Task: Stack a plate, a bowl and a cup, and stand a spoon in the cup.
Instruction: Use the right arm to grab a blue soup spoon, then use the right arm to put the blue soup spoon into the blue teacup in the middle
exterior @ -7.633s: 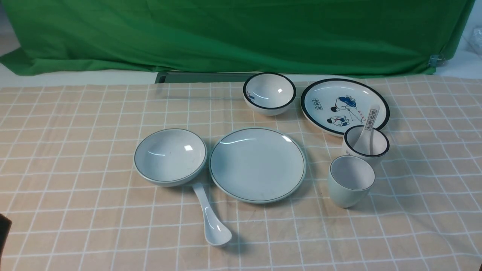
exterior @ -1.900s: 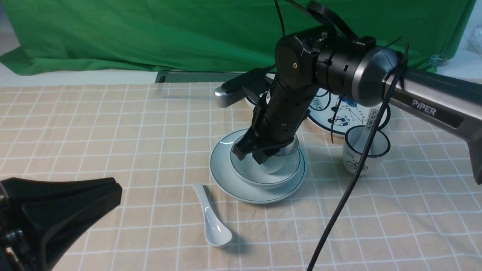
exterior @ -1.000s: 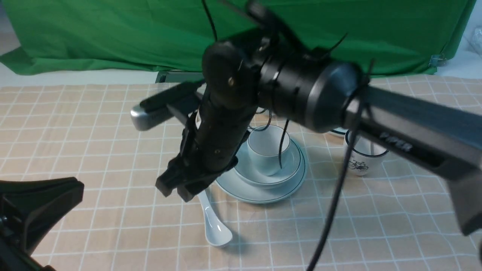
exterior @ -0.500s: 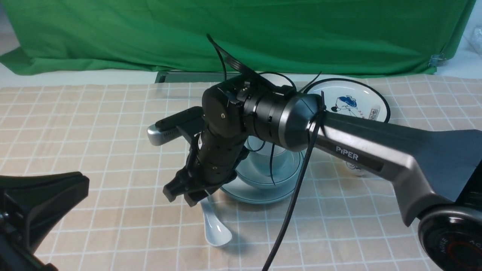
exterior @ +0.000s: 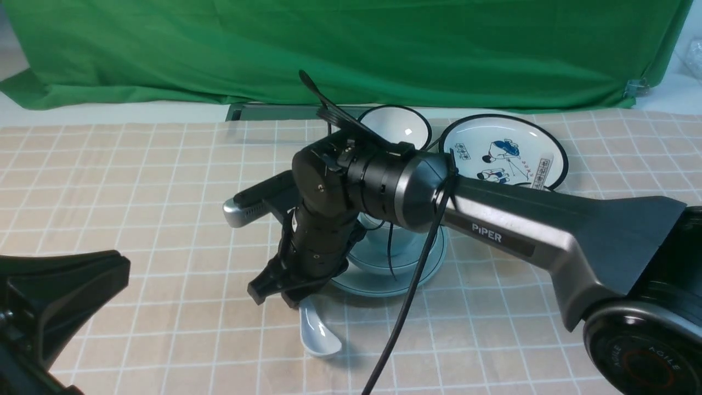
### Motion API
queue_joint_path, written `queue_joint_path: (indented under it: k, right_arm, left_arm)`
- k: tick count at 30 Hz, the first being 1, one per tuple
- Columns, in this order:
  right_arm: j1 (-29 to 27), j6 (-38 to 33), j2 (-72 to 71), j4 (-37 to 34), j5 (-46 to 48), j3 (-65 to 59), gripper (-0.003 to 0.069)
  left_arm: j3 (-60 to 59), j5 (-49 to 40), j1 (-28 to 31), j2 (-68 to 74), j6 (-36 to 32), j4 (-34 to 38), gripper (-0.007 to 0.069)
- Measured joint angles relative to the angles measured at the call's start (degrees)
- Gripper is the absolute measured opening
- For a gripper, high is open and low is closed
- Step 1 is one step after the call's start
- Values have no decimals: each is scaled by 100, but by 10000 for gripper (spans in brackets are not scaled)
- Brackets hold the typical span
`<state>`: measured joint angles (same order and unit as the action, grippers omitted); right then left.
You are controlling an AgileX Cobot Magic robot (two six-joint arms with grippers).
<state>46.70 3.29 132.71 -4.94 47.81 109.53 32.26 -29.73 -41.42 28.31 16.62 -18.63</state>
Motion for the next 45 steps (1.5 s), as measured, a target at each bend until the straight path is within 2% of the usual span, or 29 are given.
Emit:
queue_joint_path:
  k: [1, 3, 8, 13, 17, 20, 23, 26, 28, 31, 34, 37, 45]
  right_arm:
    - [0, 0, 0, 7, 0, 1, 258]
    - [-1, 0, 7, 20, -19, 12, 166]
    - [46, -95, -96, -58, 98, -2, 167]
    - [205, -404, -955, -158, 428, -31, 167]
    - [69, -389, -2026, 427, 684, -195, 167]
    - [-402, -193, -2815, 754, 508, -1000, 167]
    - [-787, -83, -3435, 714, -647, -2236, 167]
    - [-956, -63, -3798, 494, -2719, -3459, 167]
    - [-969, -13, -3821, 399, -4909, -4169, 167]
    - [-973, 19, -3608, 350, -6954, -4721, 167]
    - [-986, 19, -3252, 335, -7993, -4830, 167]
    - [-999, 19, -2921, 335, -8589, -4848, 167]
    - [-1124, 16, -2328, 320, -8982, -4860, 167]
  left_arm:
    - [0, 0, 0, 0, -6, 0, 1]
    - [0, 0, 0, 0, -7, 0, 1]
    - [0, 0, 0, 0, -11, 0, 1]
    - [0, 0, 0, 0, -64, 0, 1]
    - [0, 0, 0, 0, -118, 0, 1]
    - [0, 0, 0, 0, -134, 0, 1]
    - [0, 0, 0, 0, -142, 5, 1]
    - [0, 0, 0, 0, -142, 11, 1]
    - [0, 0, 0, 0, -147, 18, 1]
    - [0, 0, 0, 0, -147, 23, 1]
    - [0, 0, 0, 0, -147, 23, 1]
    - [0, 0, 0, 0, -147, 23, 1]
    - [0, 0, 0, 0, -147, 23, 1]
